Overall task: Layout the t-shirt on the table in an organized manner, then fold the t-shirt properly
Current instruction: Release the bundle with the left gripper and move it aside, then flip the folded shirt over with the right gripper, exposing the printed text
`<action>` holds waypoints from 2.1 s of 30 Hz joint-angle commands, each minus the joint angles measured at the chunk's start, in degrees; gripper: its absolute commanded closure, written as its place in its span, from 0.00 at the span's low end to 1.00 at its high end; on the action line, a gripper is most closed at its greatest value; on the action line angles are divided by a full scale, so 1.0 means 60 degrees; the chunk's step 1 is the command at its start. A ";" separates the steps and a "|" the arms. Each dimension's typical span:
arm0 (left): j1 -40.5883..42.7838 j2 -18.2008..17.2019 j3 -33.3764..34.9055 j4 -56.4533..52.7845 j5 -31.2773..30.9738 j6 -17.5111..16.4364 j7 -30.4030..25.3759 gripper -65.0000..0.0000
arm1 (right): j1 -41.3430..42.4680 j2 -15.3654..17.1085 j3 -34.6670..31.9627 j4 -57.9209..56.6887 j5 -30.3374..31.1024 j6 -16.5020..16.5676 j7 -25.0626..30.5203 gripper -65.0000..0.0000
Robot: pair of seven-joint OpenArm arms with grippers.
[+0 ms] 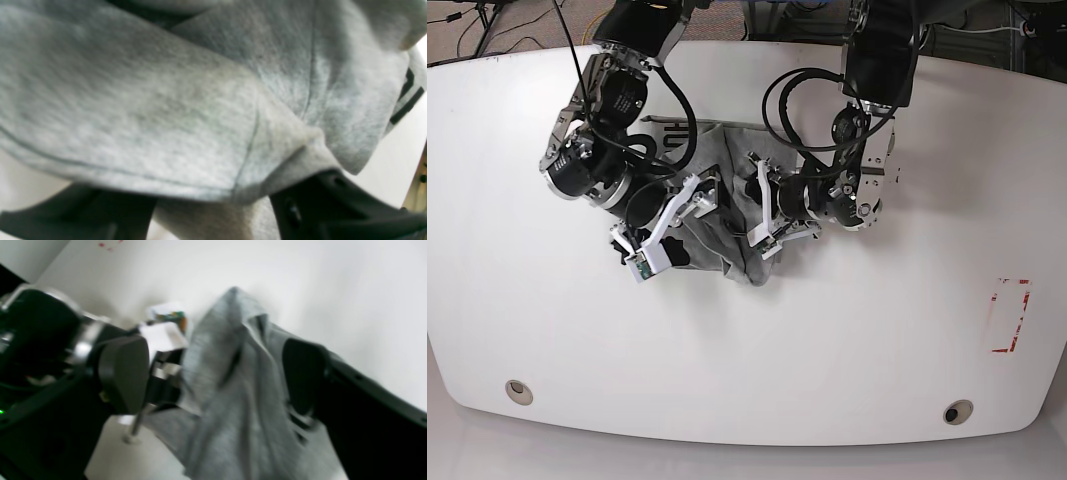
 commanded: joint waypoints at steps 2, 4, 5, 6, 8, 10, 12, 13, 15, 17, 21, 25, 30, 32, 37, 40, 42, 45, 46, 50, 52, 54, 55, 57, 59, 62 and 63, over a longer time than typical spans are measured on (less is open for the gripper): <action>-0.0121 -0.0158 -0.0213 0.0626 -0.0146 0.0093 0.0190 0.67 | 0.0162 0.0258 0.0265 0.0194 0.0254 0.0013 0.0215 0.07; -0.0121 -0.0173 -0.0345 0.0831 -0.0409 0.0093 0.0190 0.67 | 0.0162 0.0449 0.0397 0.0179 0.0254 0.0013 0.0215 0.07; -0.0121 -0.0173 -0.0433 0.0934 -0.0541 0.0093 0.0190 0.67 | 0.0148 0.0522 0.0441 0.0165 0.0254 0.0013 0.0215 0.07; -0.0136 -0.0187 -0.0536 0.1051 -0.0688 0.0093 0.0190 0.67 | 0.0133 0.0595 0.0500 0.0165 0.0254 0.0013 0.0215 0.07; -0.0136 -0.0187 -0.0712 0.1286 -0.0981 0.0093 0.0190 0.67 | 0.0001 0.0742 0.0514 0.0165 0.0239 0.0013 0.0215 0.07; -0.0136 -0.0202 -0.0887 0.1505 -0.1215 0.0093 0.0190 0.67 | -0.0087 0.0874 0.0514 0.0150 0.0225 0.0013 0.0215 0.07; -0.0121 -0.0261 -0.1107 0.1740 -0.1508 0.0093 0.0190 0.66 | -0.0175 0.0932 0.0500 0.0150 0.0225 0.0013 0.0215 0.07; -0.0121 -0.0319 -0.1210 0.1930 -0.1713 0.0093 0.0190 0.66 | -0.0189 0.0947 0.0500 0.0150 0.0225 0.0013 0.0215 0.07; -0.0121 -0.0378 -0.1371 0.2194 -0.2124 0.0093 0.0190 0.63 | -0.0336 0.0947 0.0485 0.0150 0.0225 0.0013 0.0215 0.07; -0.0107 -0.0407 -0.1503 0.2458 -0.2475 0.0093 0.0190 0.60 | -0.0482 0.0947 0.0456 0.0150 0.0225 0.0013 0.0215 0.07; -0.0107 -0.0920 -0.1840 0.3264 -0.3091 0.0093 0.0219 0.54 | -0.0600 0.0918 0.0441 0.0062 0.0225 0.0013 0.0215 0.07; -0.0121 -0.1550 -0.2235 0.3747 -0.3574 0.0093 0.0513 0.53 | -0.0629 0.0903 0.0441 -0.0245 0.0225 0.0013 0.0215 0.07; -0.0180 -0.2473 -0.3320 0.3967 -0.4175 0.0093 0.0879 0.53 | -0.0761 0.0932 0.0427 -0.0744 0.0225 0.0013 0.0390 0.07; -0.0180 -0.2825 -0.3803 0.3923 -0.4365 0.0093 0.0879 0.53 | -0.0775 0.0932 0.0427 -0.0846 0.0225 0.0013 0.0464 0.07; -0.0151 -0.3513 -0.4521 0.3791 -0.4600 0.0093 0.0879 0.53 | -0.0790 0.0932 0.0412 -0.0978 0.0225 0.0013 0.0478 0.07; -0.0151 -0.3865 -0.4756 0.3747 -0.4614 0.0093 0.0879 0.53 | -0.0790 0.0903 0.0397 -0.0993 0.0313 0.0013 0.0449 0.07; -0.0107 -0.4012 -0.4902 0.3747 -0.4614 0.0093 0.0879 0.53 | -0.0790 0.0888 0.0207 -0.0993 0.0313 0.0013 0.0420 0.07; -0.0107 -0.4070 -0.5063 0.3747 -0.4600 0.0093 0.0879 0.53 | -0.0805 0.0874 -0.0233 -0.0993 0.0239 0.0013 0.0420 0.07; -0.0107 -0.4114 -0.5151 0.3747 -0.4600 0.0093 0.0879 0.53 | -0.0819 0.0874 -0.0409 -0.1007 0.0239 0.0013 0.0434 0.07; -0.0092 -0.4129 -0.5400 0.3747 -0.4585 0.0093 0.0908 0.53 | -0.0995 0.0742 -0.0819 -0.1007 0.0225 0.0013 0.0478 0.07; -0.0092 -0.4173 -0.5547 0.3747 -0.4585 0.0093 0.1025 0.53 | -0.1025 0.0639 -0.0921 -0.1007 0.0225 0.0013 0.0478 0.07; -0.0092 -0.4187 -0.5664 0.3747 -0.4585 0.0093 0.1128 0.53 | -0.1054 0.0581 -0.1009 -0.1022 0.0225 0.0013 0.0478 0.07; -0.0092 -0.4187 -0.5693 0.3747 -0.4585 0.0093 0.1143 0.53 | -0.1054 0.0551 -0.1009 -0.1037 0.0225 0.0013 0.0478 0.07; -0.0092 -0.4187 -0.5737 0.3747 -0.4585 0.0093 0.1143 0.53 | -0.1068 0.0537 -0.1039 -0.1227 0.0239 0.0013 0.0478 0.07; -0.0092 -0.4202 -0.5752 0.3762 -0.4585 0.0093 0.1143 0.53 | -0.1068 0.0522 -0.1185 -0.1374 0.0239 0.0013 0.0493 0.07; -0.0092 -0.4319 -0.5752 0.3747 -0.4585 0.0093 0.1143 0.53 | -0.1068 0.0537 -0.1376 -0.1418 0.0225 0.0013 0.0581 0.07; -0.0092 -0.4319 -0.5752 0.3747 -0.4585 0.0093 0.1143 0.53 | -0.1068 0.0537 -0.1405 -0.1403 0.0254 0.0013 0.0610 0.07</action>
